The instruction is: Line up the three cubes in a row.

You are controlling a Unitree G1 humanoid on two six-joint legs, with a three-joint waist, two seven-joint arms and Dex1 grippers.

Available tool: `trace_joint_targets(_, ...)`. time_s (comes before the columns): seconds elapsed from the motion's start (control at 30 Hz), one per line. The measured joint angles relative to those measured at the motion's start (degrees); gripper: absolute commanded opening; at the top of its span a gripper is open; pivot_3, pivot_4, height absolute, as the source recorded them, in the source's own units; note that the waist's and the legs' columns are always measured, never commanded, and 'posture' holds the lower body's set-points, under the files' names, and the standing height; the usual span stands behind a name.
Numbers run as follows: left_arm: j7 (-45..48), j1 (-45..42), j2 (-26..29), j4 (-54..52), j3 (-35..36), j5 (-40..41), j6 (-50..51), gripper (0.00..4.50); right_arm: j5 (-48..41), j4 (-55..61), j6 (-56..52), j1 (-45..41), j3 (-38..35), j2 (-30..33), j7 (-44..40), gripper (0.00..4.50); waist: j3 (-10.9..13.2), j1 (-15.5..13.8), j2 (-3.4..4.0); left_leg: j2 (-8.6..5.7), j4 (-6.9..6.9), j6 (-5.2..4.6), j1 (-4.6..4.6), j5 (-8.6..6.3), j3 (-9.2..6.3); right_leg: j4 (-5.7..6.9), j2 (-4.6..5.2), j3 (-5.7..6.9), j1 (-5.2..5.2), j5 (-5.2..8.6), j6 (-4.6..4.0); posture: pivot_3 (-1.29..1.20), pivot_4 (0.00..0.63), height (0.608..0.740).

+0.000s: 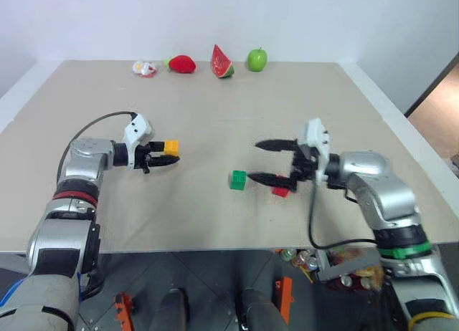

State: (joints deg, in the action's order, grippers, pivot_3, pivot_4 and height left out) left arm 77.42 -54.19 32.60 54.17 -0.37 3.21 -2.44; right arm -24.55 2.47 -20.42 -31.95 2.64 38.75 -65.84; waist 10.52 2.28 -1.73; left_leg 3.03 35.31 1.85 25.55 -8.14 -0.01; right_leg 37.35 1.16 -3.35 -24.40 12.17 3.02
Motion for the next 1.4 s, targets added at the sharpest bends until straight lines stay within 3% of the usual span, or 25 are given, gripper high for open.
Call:
trace_joint_targets(0.3,2.42,3.46,-3.04,-8.52,-3.17,0.87,1.07,1.84,-1.37,0.74,-0.91,2.85,-5.35,3.76,-0.12,4.22,0.0,0.09,0.0,0.02,0.08,-0.03,-0.06,0.02,0.0,0.02,-0.04,-0.03,0.01,-0.06,-0.01,0.0,0.15,0.74)
trace_joint_targets(0.63,-4.16,3.47,-7.95,-0.87,-3.15,1.25,-3.6,1.84,-4.72,5.18,-4.03,11.13,-11.45,10.45,-1.37,4.22,0.0,0.09,0.0,-0.02,0.09,-0.03,-0.05,0.02,-0.01,0.01,-0.02,-0.04,0.01,-0.03,0.06,0.0,0.15,0.74)
trace_joint_targets(1.07,-2.62,3.46,-9.89,1.25,-3.06,2.45,-2.8,1.84,-5.14,5.17,-4.97,11.21,-11.76,10.9,-0.95,4.22,0.0,0.08,0.0,-0.03,0.11,-0.03,-0.05,0.02,-0.01,0.01,-0.02,-0.04,0.02,-0.06,0.07,0.0,0.15,0.74)
trace_joint_targets(1.4,-0.6,3.47,-8.1,0.18,-3.02,2.5,-0.84,1.84,-5.42,5.17,-5.32,11.12,-11.74,10.9,-1.07,4.22,0.0,0.08,0.0,-0.04,0.12,-0.03,-0.05,0.02,-0.01,0.01,-0.01,-0.05,0.02,-0.06,0.07,0.0,0.15,0.74)
